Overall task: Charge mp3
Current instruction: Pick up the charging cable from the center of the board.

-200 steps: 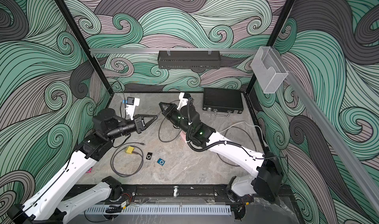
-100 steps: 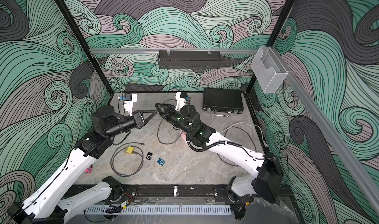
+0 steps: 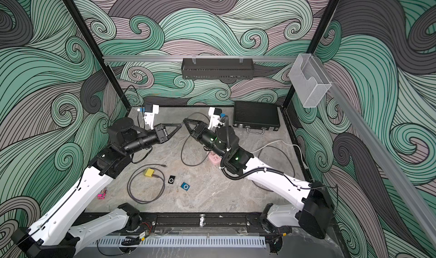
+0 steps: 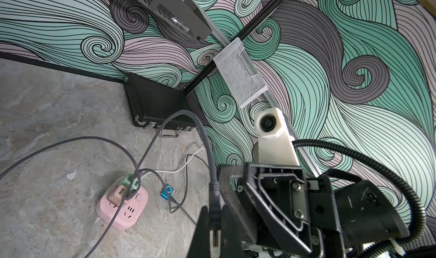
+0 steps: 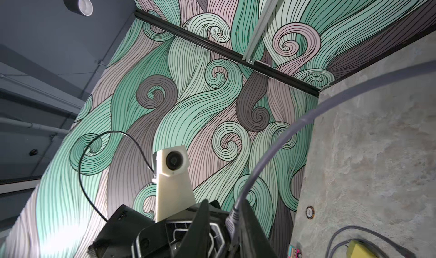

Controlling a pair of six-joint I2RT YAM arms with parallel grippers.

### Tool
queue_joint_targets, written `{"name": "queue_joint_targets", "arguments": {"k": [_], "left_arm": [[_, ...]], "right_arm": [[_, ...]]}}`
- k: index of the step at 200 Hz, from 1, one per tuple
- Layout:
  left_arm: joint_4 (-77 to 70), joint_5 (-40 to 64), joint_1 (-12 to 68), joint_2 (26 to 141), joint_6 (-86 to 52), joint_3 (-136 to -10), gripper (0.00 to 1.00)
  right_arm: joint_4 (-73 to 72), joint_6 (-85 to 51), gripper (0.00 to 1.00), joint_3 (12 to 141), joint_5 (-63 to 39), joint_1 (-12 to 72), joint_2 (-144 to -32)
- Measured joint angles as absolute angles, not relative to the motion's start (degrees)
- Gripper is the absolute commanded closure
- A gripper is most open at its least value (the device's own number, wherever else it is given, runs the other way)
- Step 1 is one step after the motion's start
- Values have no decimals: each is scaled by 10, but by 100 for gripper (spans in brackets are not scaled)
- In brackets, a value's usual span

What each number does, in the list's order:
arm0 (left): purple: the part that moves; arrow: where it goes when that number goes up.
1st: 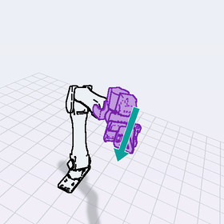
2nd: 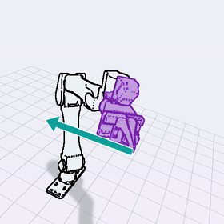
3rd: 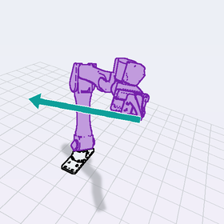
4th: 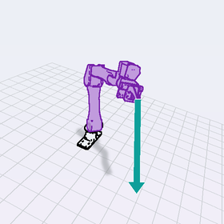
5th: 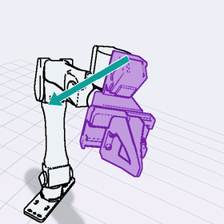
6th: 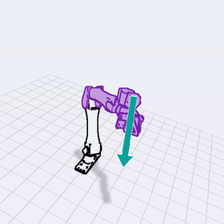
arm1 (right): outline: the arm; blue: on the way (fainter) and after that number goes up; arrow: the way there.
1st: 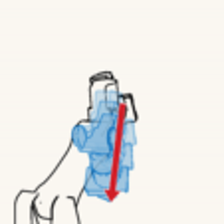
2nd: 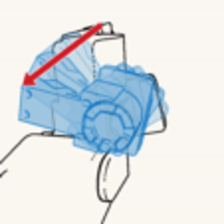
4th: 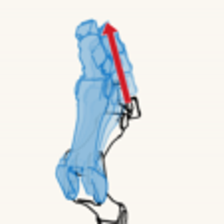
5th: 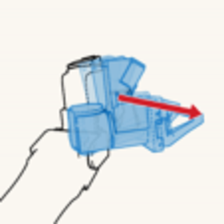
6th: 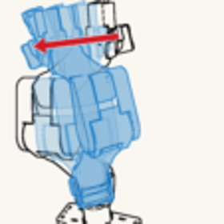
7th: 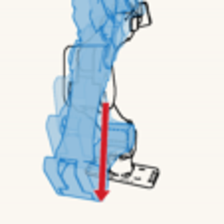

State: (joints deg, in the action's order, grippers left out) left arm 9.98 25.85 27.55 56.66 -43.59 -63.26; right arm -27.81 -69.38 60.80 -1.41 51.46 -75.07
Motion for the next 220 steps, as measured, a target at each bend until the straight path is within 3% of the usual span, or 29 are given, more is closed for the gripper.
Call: {"name": "queue_joint_targets", "arguments": {"k": [67,108,157,220], "left_arm": [[93,257,275,568,-456,-633,95],[99,253,275,562,-451,-636,94],[108,244,275,551,-439,-653,94],[104,262,275,568,-448,-656,94]], "right_arm": [[-312,-710,71,608,-40,507,-767],[-298,-710,62,608,-50,505,-767],[-252,-701,62,622,-57,506,-761],[-293,-713,54,622,-67,505,-776]]}}
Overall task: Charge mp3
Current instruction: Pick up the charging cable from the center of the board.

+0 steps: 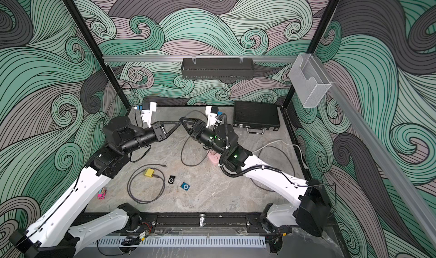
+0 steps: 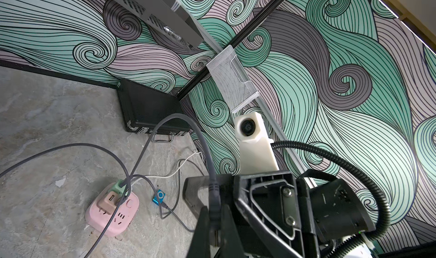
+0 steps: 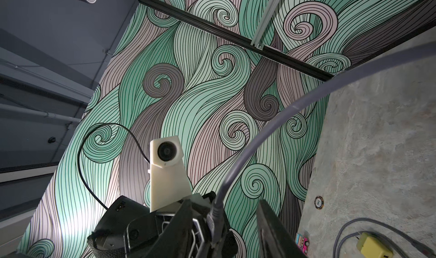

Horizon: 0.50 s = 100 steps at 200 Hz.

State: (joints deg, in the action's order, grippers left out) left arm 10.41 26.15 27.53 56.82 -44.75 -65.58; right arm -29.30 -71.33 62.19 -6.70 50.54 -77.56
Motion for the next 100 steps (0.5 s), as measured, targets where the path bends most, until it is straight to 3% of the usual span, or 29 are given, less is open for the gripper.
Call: {"name": "queue_joint_targets", "arguments": {"k": [63,100], "left_arm": [[105,268,275,573,-455,-655,94],[103,270,275,573,-463,-655,94]], "right_arm": [[-349,-735,79,621,-77,503,-797],[-363,-739,84,615,-76,502,-797]]}}
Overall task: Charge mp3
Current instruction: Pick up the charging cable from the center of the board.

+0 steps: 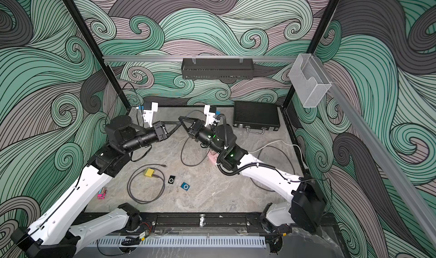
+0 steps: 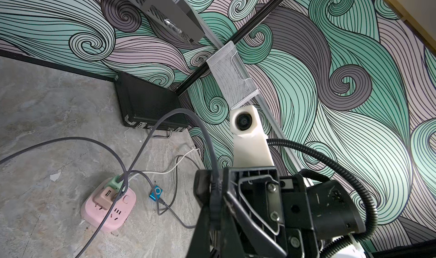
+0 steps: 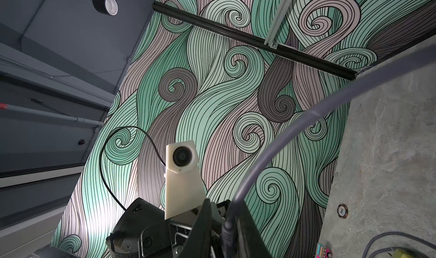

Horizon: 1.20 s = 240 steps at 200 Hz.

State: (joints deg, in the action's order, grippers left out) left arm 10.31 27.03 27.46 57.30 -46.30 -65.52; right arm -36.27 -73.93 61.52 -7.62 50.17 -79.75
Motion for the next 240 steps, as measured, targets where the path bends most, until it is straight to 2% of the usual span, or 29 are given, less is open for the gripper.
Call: {"name": "queue_joint_targets", "arguments": {"k": [24,42,73,87,104,129,194,240], "left_arm": [[93,271,275,575,-472,-655,93],[83,272,274,581,-485,-655,93],[74,272,274,593,-500,-655,91],[72,272,274,595,-504,-655,84],[77,275,274,595,-503,-656,70],[126,262,275,591,-486,-673,65],[314,120,275,498,-410,-709,65],[324,156,275,498,-402,-630,68]], "right_arm": [[-369,-741,95,615,-76,500,-800],[-378,-746,100,615,-76,496,-804],[-384,-747,100,612,-75,490,-808],[-384,-745,100,612,-76,489,-808],[-387,-739,100,607,-76,489,-808],[-371,-719,100,591,-70,490,-802],[-240,-637,100,541,50,489,-714],[-228,-644,100,529,77,489,-737]]}}
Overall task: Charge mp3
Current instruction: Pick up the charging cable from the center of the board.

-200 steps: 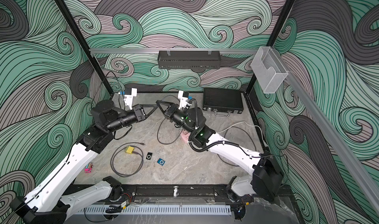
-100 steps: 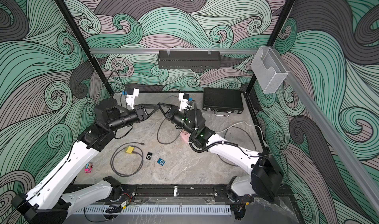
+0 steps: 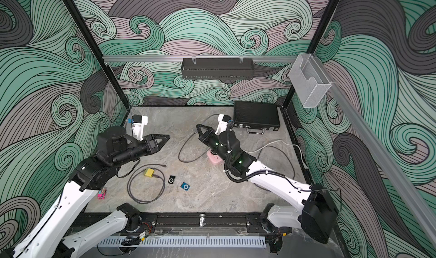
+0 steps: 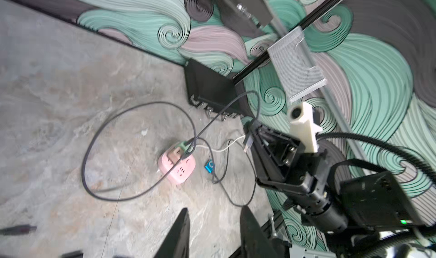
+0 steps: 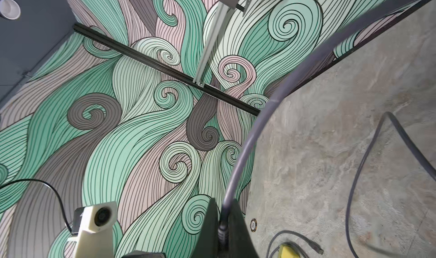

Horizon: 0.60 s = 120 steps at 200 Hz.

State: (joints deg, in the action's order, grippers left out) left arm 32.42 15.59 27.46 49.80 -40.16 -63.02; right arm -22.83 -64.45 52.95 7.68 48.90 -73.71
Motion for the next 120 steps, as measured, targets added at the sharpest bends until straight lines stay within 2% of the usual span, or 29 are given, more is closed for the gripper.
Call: {"name": "queue_joint_targets", "arguments": {"k": [68,120], "left_arm": [[287,173,281,509,-364,-594,67],[301,135,348,571,-305,-626,64]], "right_arm": [[-177,-693,100,571,63,489,-775],[-150,-703,100,606,44,493,-780]]}}
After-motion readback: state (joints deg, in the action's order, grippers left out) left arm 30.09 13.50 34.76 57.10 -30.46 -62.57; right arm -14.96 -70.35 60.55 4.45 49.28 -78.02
